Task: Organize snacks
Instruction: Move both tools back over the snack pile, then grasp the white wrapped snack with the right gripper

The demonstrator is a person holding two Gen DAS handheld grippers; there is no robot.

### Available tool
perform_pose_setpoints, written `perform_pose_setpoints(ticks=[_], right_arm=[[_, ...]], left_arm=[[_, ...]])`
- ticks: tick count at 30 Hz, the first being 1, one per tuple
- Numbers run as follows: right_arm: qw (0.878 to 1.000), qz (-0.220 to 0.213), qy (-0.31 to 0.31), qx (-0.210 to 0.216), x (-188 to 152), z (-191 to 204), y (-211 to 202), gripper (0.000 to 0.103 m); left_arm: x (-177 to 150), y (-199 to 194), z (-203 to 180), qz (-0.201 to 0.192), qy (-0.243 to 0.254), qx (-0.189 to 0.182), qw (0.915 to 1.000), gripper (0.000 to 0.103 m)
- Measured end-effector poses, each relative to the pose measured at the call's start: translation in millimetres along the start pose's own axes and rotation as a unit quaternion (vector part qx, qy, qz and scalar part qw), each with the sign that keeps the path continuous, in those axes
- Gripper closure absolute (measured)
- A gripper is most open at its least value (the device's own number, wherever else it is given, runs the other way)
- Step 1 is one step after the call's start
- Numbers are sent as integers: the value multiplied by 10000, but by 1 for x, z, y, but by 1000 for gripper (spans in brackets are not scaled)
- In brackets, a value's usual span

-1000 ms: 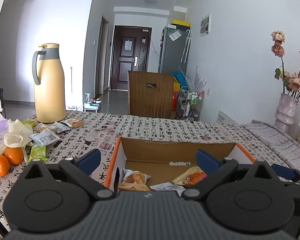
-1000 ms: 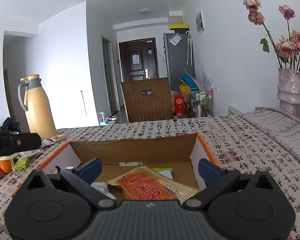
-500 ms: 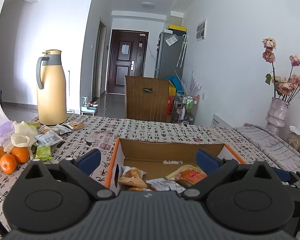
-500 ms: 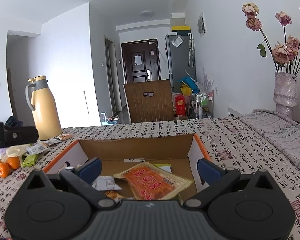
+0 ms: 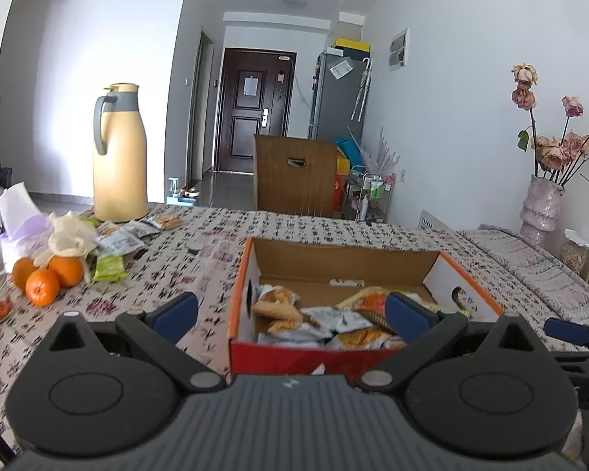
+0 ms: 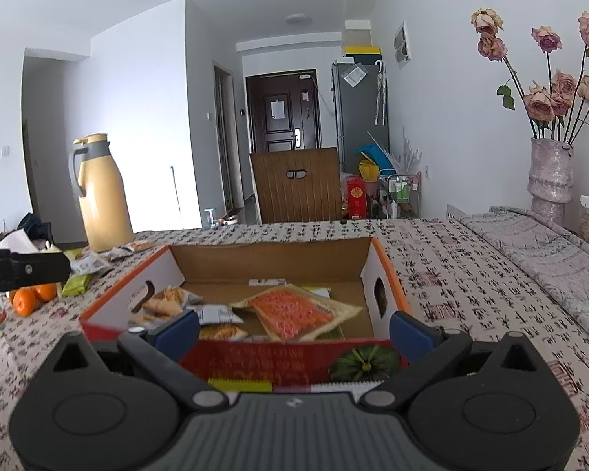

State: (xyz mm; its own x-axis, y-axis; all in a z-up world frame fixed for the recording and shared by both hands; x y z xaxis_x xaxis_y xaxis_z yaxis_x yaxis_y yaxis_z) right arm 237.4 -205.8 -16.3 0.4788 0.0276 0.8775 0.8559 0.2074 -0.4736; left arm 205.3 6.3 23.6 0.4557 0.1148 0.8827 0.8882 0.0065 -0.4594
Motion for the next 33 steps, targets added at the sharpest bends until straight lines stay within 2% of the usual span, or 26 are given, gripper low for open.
perform_pose_setpoints(ticks=[9,19,23,31,33], right_arm=[[9998,219,-36,-21,-32,-7,-21,0],[9977,653,11,-157,-79,-17,-32,0],[9968,772,58,-219,-89,-22,-32,0],[9968,745,68,-283,-86,-26,-27,0],[9967,733,73,-336,-83,-29,-24,3]], left_arm=[[-37,-17,21,92,-36,42,9999,0],[-84,-23,34,424,-184,-79,9989,0],[-90,-22,32,497,-183,-123,9985,0],[-89,-22,26,508,-137,-147,9985,0],[-89,-22,27,507,-137,-138,9985,0]])
Point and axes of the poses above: each gripper's, at about its wrist camera, not at the fingertips, and y roughly the way its jaws point, z to its left, x to its top, the point moved 9 cm from there along y, roughly the way its jaws point, and after that the axes turned 6 degrees about z, right-handed, at the moved point
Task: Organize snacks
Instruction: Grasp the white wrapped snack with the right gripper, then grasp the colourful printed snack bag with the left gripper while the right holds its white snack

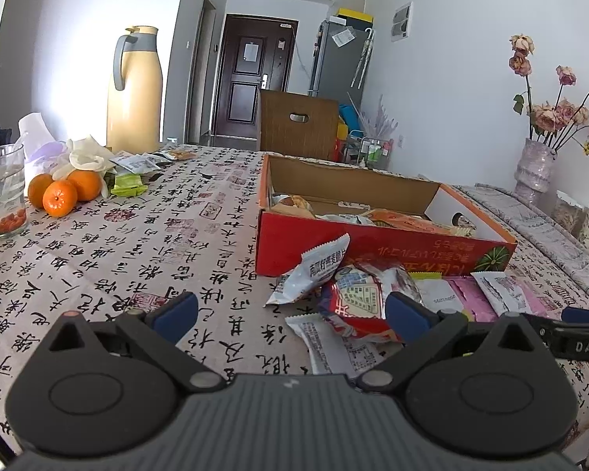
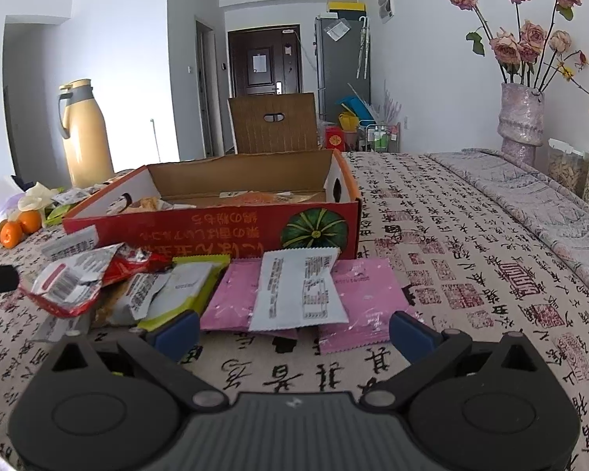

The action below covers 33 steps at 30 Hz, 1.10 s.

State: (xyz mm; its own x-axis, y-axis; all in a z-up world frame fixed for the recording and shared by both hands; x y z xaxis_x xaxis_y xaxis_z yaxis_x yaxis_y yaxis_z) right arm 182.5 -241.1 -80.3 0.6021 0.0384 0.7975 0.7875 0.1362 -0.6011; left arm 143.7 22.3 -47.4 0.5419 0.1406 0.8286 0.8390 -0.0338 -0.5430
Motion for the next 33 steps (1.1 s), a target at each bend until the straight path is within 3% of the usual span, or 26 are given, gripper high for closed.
perform_pose_setpoints(ticks=[3,12,20,33], right_arm=[[10000,-6,-52,-57,6,-3,5,15],[9994,37,-338,-46,29,4,30,38],[9988,321,-354,-60,28,9,57,44],[9987,227,-463,2,25,12,55,57]], left_arm=[[0,0,0,6,-3,7,10000,0],[-1,0,-1,29,8,40,10000,0],[-2,0,1,50,-15,70,10000,0],[-4,2,2,92,-58,62,9999,0]])
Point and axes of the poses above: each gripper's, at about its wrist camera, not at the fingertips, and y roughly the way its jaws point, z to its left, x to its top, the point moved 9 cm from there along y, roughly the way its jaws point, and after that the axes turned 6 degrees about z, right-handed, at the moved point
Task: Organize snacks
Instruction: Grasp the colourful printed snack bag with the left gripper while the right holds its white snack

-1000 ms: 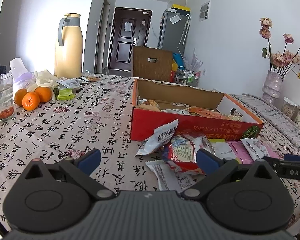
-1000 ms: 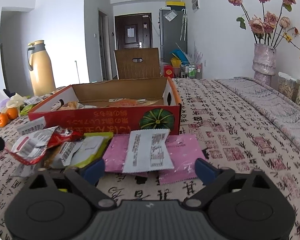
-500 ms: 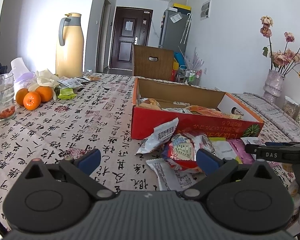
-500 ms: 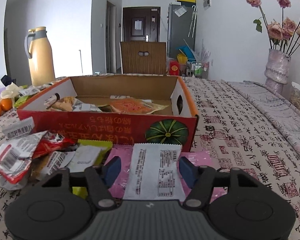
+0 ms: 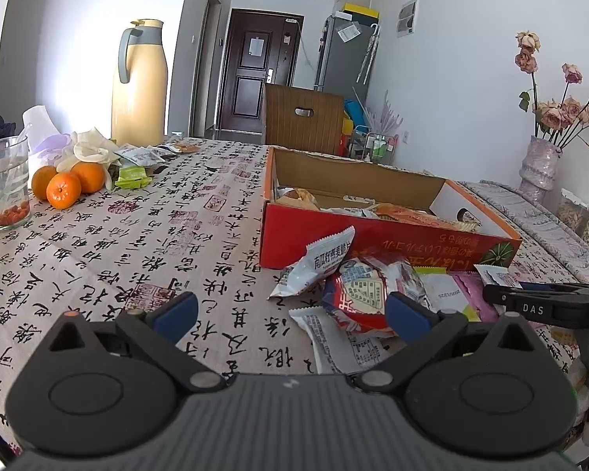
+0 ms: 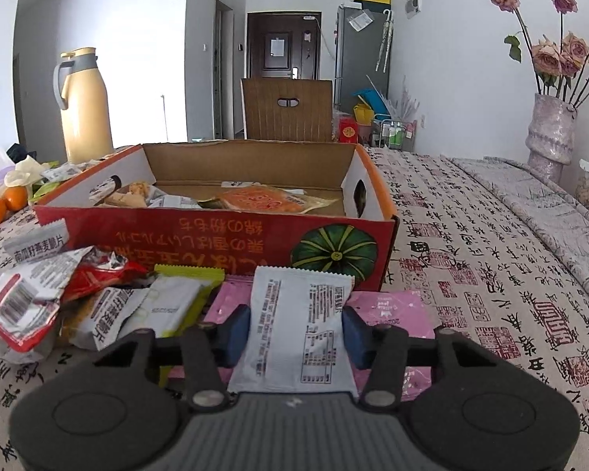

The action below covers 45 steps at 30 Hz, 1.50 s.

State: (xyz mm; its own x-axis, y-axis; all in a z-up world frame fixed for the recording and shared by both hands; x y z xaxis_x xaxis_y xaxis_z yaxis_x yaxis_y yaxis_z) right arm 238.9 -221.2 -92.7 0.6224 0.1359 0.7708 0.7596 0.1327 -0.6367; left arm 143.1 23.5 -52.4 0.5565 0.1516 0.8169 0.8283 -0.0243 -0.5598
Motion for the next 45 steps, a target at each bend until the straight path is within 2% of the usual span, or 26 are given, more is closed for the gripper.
perform_pose_setpoints(ticks=[12,24,25,27,33,36,40,45], right_arm=[[9991,-371,210,30,1,-5,-30,57],[9984,-427,362,97,-8,-13,-41,57],[9983,-437,373,108,-8,-13,-41,57],[9981,-462,395,127,-8,-14,-43,57],[9976,-492,440,192,-12,-18,-48,57],[9974,-501,475,215,-13,-21,-49,57],[9970,-521,524,239,-14,-24,-50,57],[9967,-513,556,278,-17,-26,-50,57]], left_arm=[[8,-2,-5,-51,27,-34,10000,0],[32,-1,-53,-33,567,-392,9976,0],[33,0,-57,-20,613,-415,9973,1],[35,3,-66,33,758,-470,9960,11],[38,26,-82,434,1076,-387,9925,23],[36,41,-84,724,1170,-321,9900,24],[34,60,-80,1131,981,-396,9879,26],[30,76,-73,1460,814,-170,9858,32]])
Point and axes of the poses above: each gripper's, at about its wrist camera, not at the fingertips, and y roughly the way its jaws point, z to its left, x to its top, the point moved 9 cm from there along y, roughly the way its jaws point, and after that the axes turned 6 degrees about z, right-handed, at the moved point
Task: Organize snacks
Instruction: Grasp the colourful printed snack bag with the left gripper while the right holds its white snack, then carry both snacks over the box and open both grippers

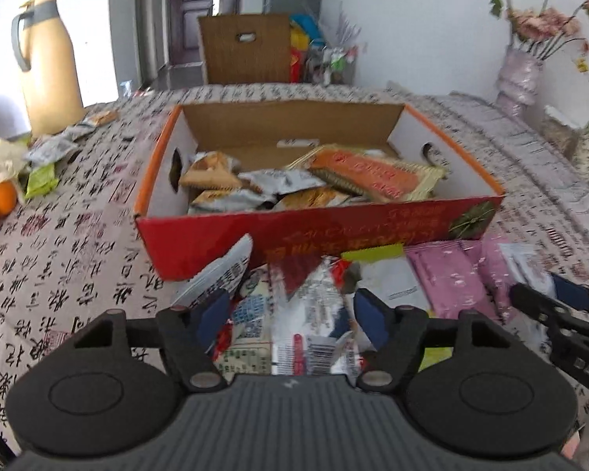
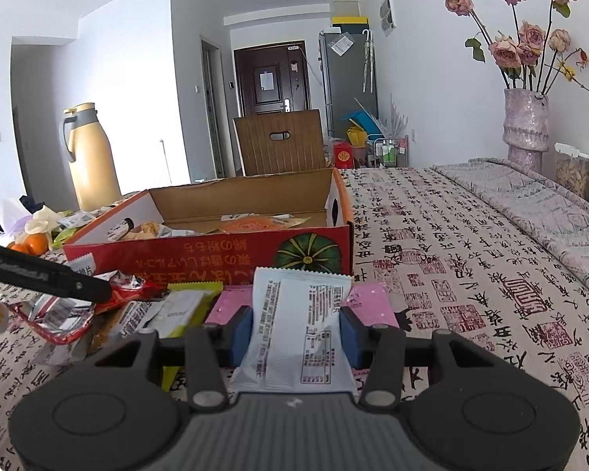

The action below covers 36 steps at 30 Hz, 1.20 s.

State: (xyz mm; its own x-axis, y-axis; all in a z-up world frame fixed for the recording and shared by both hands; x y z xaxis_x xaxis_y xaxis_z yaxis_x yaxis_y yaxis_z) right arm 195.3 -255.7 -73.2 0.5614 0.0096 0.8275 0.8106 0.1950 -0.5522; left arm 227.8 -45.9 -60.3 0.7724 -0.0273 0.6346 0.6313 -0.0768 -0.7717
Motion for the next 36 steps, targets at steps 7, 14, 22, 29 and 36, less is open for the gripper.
perform_pose_setpoints(ticks=[7,14,22,29,36], right_arm=[[10000,0,35,33,-3,-1,-2,57],[10000,-20,48,56,-5,0,-5,57],[10000,-24,18,60,-5,2,-7,57],[10000,-43,-22,48,-4,6,-10,57],[9999,-80,-107,82,0,14,-13,57]], left_arm=[[-4,12,6,320,-390,-183,9986,33],[-7,12,12,351,-657,-276,9968,44],[-12,-2,9,-24,-443,-68,9990,53],[-11,-33,2,-610,-209,46,9979,53],[0,-74,-12,-1340,-9,-15,9910,53]])
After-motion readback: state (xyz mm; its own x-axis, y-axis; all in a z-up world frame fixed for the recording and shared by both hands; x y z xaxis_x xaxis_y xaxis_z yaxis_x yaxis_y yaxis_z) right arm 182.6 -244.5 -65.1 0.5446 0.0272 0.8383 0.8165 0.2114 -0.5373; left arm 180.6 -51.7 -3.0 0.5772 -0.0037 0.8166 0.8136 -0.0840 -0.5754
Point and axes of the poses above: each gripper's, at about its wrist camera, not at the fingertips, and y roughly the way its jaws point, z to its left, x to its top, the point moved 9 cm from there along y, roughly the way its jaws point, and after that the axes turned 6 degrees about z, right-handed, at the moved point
